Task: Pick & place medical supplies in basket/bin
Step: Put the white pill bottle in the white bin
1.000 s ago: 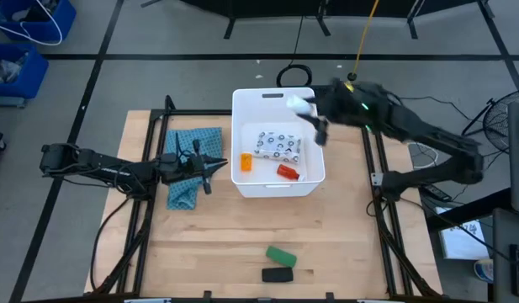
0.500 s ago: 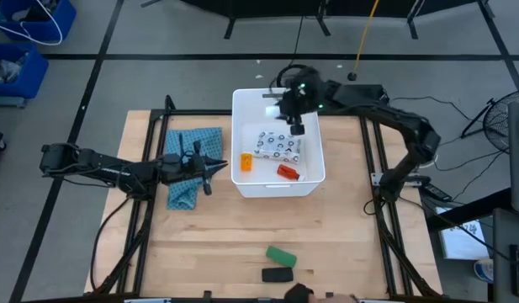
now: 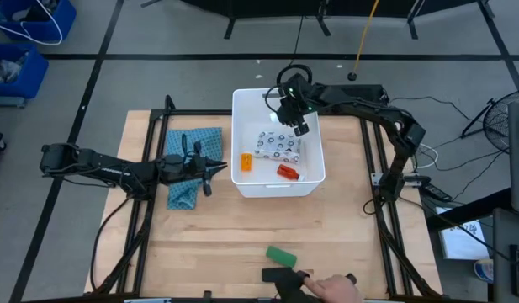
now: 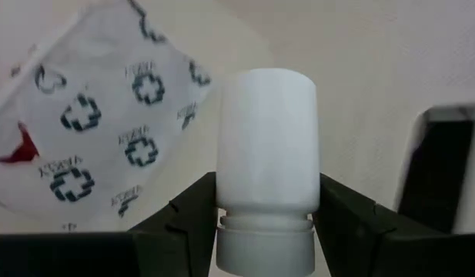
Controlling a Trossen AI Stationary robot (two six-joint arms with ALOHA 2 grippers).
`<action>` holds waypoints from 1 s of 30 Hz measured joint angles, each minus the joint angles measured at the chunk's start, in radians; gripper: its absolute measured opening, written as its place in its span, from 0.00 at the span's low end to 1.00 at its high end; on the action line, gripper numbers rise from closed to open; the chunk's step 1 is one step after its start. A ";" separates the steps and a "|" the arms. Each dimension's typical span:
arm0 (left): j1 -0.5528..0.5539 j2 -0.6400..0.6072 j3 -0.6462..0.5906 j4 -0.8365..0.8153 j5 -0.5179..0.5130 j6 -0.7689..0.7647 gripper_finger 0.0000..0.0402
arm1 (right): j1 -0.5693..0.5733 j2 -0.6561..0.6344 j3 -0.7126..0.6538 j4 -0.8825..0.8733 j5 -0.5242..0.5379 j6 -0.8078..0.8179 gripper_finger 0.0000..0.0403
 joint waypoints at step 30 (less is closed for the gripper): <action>0.059 0.000 0.000 -0.016 0.000 0.055 0.10 | -0.029 0.196 -0.010 -0.011 0.005 0.163 0.53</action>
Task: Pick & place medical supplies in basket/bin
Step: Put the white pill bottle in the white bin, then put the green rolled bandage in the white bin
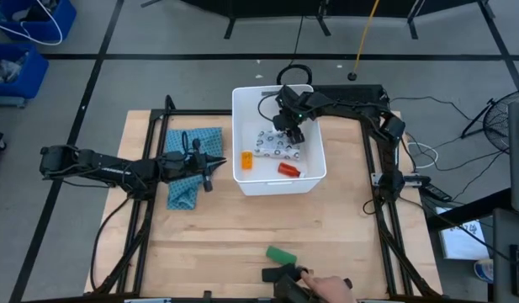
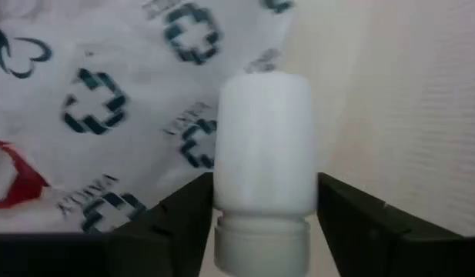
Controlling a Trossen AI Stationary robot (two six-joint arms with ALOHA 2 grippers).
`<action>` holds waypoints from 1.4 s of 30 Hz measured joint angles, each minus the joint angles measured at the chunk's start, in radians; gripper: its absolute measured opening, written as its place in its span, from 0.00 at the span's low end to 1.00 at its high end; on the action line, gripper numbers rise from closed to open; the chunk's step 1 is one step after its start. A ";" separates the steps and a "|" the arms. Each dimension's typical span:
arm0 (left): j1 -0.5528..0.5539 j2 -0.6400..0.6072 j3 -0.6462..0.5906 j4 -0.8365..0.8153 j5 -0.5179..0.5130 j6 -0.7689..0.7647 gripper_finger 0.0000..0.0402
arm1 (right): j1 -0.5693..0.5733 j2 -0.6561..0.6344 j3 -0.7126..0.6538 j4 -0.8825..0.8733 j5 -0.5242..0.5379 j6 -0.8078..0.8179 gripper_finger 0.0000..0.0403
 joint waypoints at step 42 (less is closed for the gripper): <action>-0.001 0.000 0.000 0.002 0.002 -0.065 0.10 | 0.204 -1.243 -0.754 0.651 -0.379 0.871 0.00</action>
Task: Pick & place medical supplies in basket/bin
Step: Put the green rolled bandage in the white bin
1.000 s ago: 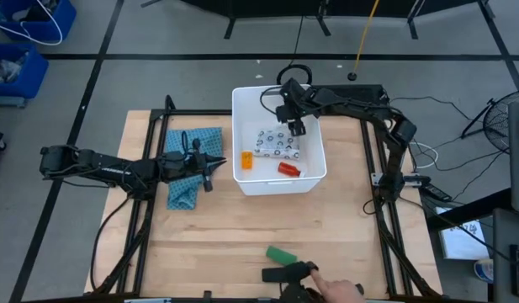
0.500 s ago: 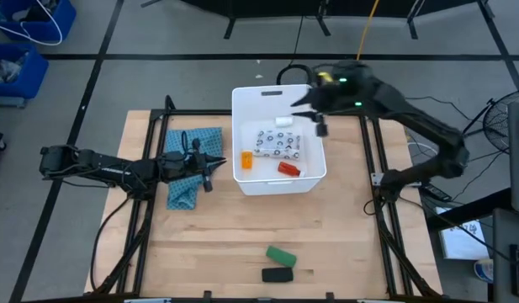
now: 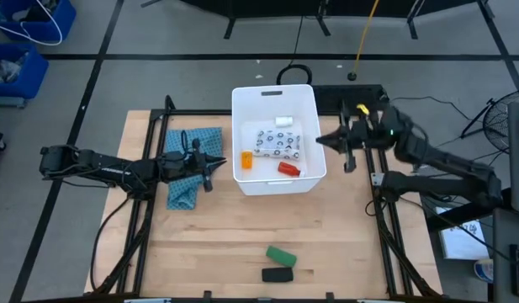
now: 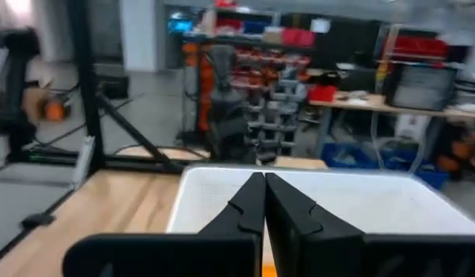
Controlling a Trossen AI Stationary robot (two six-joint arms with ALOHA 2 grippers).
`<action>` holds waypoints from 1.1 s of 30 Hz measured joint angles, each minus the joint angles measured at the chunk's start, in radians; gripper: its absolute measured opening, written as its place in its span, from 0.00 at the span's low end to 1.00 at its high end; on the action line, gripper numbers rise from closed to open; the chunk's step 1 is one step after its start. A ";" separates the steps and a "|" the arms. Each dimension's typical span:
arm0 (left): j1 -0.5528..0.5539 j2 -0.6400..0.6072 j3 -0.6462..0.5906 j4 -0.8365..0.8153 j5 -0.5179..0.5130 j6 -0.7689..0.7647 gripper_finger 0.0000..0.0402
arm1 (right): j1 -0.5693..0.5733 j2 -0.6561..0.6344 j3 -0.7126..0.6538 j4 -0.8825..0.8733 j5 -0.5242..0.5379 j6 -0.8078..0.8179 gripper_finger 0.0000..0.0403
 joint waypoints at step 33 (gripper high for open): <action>0.000 0.000 0.000 -0.037 0.008 -0.165 0.10 | 0.043 -0.473 -0.734 0.307 0.151 0.135 0.00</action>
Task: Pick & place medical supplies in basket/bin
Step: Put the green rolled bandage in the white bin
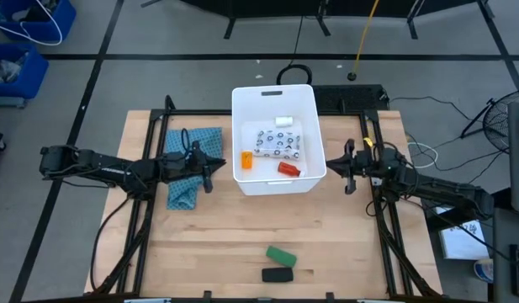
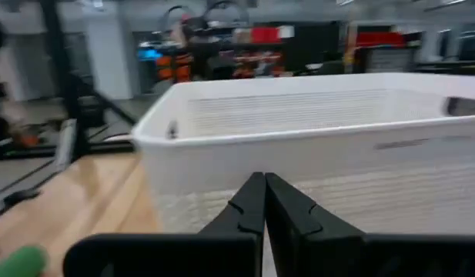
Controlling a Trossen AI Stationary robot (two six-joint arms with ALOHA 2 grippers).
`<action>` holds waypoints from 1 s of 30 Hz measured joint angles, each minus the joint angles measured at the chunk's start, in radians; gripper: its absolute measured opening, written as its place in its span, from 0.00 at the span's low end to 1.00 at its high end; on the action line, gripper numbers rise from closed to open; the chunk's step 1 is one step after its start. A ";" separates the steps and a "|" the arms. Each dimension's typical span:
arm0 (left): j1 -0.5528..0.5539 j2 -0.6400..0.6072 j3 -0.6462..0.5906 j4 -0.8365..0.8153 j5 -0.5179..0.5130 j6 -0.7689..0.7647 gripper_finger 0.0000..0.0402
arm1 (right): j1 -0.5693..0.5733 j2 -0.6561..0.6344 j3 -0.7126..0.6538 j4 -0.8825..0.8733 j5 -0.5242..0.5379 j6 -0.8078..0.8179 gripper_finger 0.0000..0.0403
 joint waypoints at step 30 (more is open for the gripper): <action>-0.002 0.000 0.000 -0.064 0.048 -0.030 0.10 | 0.370 0.051 -0.003 -0.018 0.367 -0.089 0.00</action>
